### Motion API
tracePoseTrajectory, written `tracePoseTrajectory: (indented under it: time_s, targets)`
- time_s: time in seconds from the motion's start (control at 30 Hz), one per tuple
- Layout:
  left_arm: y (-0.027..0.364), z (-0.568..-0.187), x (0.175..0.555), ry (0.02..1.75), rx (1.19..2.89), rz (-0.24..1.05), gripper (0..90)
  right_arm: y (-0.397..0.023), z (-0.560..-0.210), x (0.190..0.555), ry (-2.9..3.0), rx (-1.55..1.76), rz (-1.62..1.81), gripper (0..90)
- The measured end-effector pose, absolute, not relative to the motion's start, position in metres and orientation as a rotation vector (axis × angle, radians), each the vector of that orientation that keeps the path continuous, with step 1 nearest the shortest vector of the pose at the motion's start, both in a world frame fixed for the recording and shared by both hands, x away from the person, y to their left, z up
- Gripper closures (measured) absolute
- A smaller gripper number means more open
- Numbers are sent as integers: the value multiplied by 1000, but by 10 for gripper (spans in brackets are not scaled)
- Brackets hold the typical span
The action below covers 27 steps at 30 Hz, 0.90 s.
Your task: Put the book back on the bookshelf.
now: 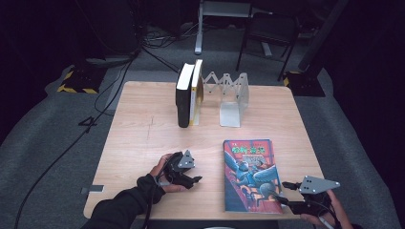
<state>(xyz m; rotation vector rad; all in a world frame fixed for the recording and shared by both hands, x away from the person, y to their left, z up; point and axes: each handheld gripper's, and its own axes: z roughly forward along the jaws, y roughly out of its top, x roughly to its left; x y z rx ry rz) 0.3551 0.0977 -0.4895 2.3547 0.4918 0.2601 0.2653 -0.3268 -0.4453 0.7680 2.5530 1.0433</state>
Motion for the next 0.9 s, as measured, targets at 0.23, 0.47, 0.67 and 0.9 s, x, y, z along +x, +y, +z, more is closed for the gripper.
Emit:
tracePoseTrajectory:
  time_s: [0.23,0.47,0.67,0.9]
  targets:
    - [91,-494,352,466,2382,253,272,-324,-446,263,2580,825,1054,393]
    - [82,-497,354,452,2379,229,257,-318,-451,286,2670,967,1077,301]
    - [72,-499,358,440,2372,222,245,-316,-451,298,2748,1042,1054,283]
    - [60,-500,368,426,2359,220,236,-311,-449,309,2819,1023,983,248]
